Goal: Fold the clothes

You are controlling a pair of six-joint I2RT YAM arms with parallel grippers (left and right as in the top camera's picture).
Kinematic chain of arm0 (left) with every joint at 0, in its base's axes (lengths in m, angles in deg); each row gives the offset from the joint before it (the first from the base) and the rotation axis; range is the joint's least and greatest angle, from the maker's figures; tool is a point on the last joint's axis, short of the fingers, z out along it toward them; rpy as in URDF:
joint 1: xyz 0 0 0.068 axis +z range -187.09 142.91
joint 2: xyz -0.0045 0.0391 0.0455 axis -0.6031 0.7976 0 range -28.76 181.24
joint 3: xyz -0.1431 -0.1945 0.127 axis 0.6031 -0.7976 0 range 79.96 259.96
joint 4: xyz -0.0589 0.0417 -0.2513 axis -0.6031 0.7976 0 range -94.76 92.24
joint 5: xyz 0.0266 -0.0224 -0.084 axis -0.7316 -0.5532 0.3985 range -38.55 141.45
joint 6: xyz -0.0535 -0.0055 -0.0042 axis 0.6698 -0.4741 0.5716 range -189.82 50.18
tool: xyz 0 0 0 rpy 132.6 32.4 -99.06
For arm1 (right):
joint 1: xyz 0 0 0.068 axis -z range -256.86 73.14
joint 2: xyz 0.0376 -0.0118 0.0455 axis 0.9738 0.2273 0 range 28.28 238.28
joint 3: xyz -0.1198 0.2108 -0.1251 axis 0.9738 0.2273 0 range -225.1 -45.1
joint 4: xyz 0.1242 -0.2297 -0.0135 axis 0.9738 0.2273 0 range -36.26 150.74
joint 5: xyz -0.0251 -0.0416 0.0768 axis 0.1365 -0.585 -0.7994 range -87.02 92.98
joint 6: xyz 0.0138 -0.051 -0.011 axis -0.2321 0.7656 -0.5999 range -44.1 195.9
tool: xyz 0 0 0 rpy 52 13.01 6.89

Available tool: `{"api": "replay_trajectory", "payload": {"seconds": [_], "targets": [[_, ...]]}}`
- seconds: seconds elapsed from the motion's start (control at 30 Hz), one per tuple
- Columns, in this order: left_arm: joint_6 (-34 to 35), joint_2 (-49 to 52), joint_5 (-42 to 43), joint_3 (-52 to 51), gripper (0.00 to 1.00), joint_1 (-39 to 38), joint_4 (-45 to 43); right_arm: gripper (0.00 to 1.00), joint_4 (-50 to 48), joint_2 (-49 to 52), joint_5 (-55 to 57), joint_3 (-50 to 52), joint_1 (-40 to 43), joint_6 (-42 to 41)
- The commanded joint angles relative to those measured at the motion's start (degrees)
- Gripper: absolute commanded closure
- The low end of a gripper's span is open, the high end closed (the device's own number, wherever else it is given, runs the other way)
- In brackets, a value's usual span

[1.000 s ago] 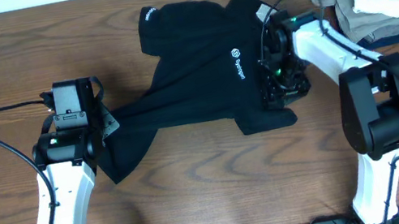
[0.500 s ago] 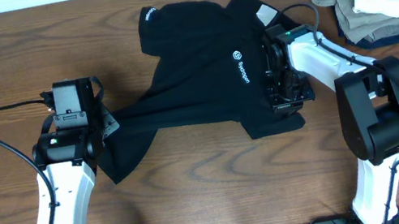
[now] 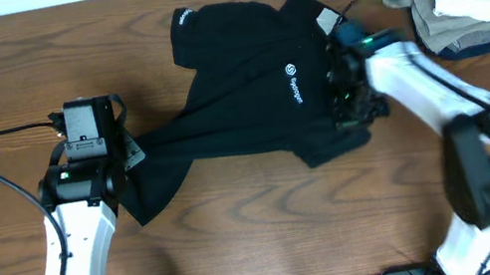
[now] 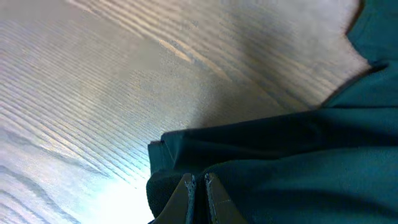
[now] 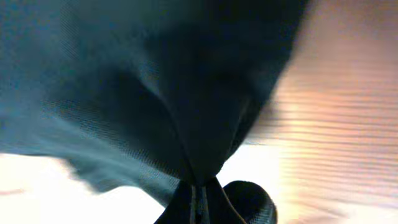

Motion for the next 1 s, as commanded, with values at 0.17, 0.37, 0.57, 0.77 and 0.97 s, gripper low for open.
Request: {"api": "replay_trajectory", "payload": {"seconds": [0.17, 0.37, 0.57, 0.77, 0.97], "targets": [[-1.9, -11.5, -4.4, 9.5, 0.94, -0.1, -0.1, 0.99, -0.7, -18.0, -0.5, -12.2, 8.2, 4.5], [-1.9, -20.6, -5.5, 12.5, 0.94, -0.1, -0.3, 0.99, 2.4, -24.3, -0.4, -20.6, 9.4, 6.2], [-1.9, -31.1, -3.9, 14.8, 0.94, -0.1, 0.7, 0.99, 7.7, -29.8, 0.3, -28.0, 9.4, 8.2], [-2.0, -39.0, -2.7, 17.8, 0.94, -0.1, 2.5, 0.99, 13.8, -35.5, 1.3, -34.5, 10.3, 9.3], [-2.0, -41.7, 0.9, 22.2, 0.94, -0.1, 6.4, 0.99, 19.2, -39.3, 5.2, -40.1, 10.9, 9.9]]}}
